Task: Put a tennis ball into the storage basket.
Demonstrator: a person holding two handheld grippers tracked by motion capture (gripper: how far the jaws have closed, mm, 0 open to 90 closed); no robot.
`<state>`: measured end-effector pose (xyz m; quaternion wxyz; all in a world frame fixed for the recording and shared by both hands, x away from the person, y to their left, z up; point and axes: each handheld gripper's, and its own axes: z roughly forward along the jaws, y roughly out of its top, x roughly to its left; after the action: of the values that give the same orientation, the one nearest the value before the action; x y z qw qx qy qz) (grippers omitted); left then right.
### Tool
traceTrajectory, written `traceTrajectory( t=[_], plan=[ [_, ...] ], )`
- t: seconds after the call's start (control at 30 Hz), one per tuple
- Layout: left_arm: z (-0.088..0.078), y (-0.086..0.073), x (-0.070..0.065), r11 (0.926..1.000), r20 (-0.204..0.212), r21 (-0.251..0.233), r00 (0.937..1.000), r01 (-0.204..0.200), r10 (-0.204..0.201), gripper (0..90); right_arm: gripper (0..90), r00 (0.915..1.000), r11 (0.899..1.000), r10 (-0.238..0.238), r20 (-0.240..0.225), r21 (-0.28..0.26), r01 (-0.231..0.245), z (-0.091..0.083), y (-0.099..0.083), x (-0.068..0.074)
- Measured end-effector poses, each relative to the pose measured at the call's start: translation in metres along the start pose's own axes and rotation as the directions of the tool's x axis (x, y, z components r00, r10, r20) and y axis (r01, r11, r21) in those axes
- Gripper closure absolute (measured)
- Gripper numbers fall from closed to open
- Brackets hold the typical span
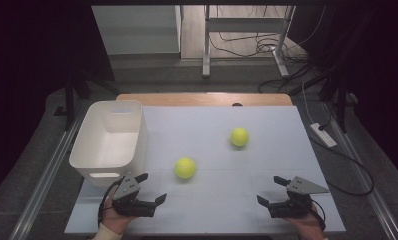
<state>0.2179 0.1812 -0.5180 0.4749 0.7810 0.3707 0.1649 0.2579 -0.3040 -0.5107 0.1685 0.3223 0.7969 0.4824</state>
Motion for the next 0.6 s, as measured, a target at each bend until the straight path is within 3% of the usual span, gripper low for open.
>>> traceTrajectory(
  t=[0.6],
  plan=[
    [-0.0011, 0.0028, -0.0016, 0.9996, 0.002, 0.017, 0.9998, 0.021, -0.021, 5.8, 5.9, 0.9999, 1.000, 0.011, 0.011, -0.021, -0.010, 0.0022, 0.0046, -0.0025]
  ],
)
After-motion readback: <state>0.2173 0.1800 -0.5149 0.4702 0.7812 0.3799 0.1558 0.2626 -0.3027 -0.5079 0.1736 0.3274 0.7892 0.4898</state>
